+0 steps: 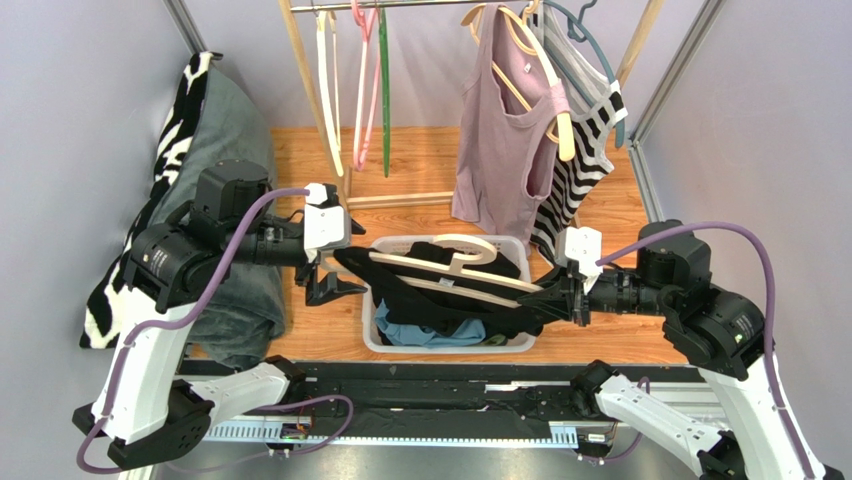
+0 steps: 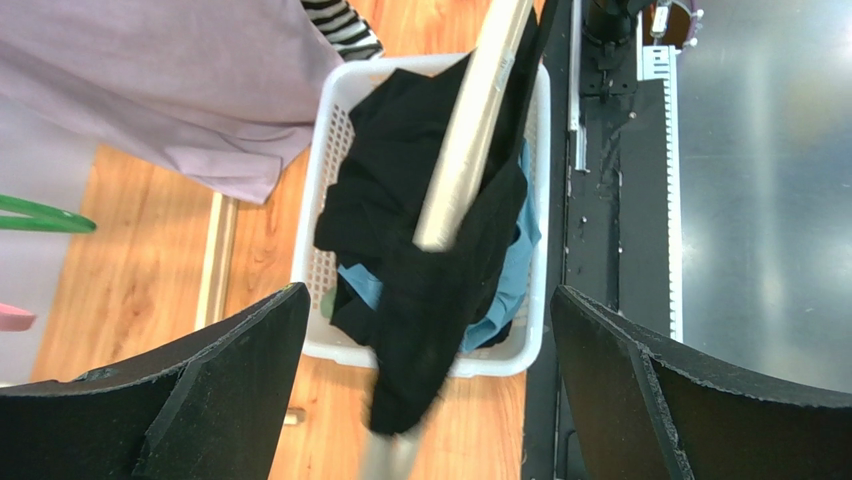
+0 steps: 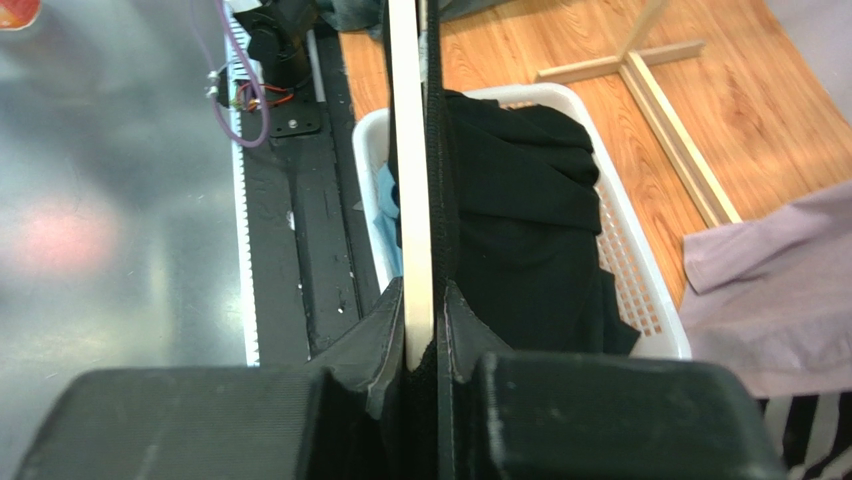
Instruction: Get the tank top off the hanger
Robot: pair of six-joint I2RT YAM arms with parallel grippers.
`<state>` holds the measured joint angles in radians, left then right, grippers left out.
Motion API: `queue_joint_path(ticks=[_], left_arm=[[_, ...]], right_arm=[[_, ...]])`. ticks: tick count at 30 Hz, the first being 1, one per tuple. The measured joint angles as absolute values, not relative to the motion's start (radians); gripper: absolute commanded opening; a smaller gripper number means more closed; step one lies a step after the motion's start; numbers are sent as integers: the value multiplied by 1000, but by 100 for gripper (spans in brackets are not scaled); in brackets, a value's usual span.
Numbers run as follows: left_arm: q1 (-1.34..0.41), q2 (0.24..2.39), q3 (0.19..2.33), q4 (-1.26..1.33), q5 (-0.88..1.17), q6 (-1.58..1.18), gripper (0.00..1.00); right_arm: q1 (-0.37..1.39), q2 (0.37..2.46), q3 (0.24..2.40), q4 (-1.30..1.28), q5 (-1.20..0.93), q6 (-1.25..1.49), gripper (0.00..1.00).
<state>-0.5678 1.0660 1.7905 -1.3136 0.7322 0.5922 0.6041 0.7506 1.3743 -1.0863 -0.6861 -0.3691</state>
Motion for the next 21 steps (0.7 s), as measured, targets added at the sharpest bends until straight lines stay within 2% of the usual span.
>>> queue_joint_path(ticks=[1,4,8,10,18,21], left_arm=[[-568,1071,1788,-1316,733,593,99],[-568,1081,1788,-1319,737,596,89],[-568,1092,1789,-1322,760,606,70],[-568,1095,1789,-1329,773,611,67],[-568,1072,1749,-1346,861,607,74],[-568,1060,1723,-1348,894,599,72]], right_arm=[[616,757,1374,-1081,-686,-373,0],[670,784,1374,-1072,-669,-384,0],[756,823,1374,-1070,-619,-391,0],[788,839,1374,-1064,-593,-390,0],[871,916,1419,-1032,-508,-394,0],[896,955,1453,-1032,-478,-398,0]])
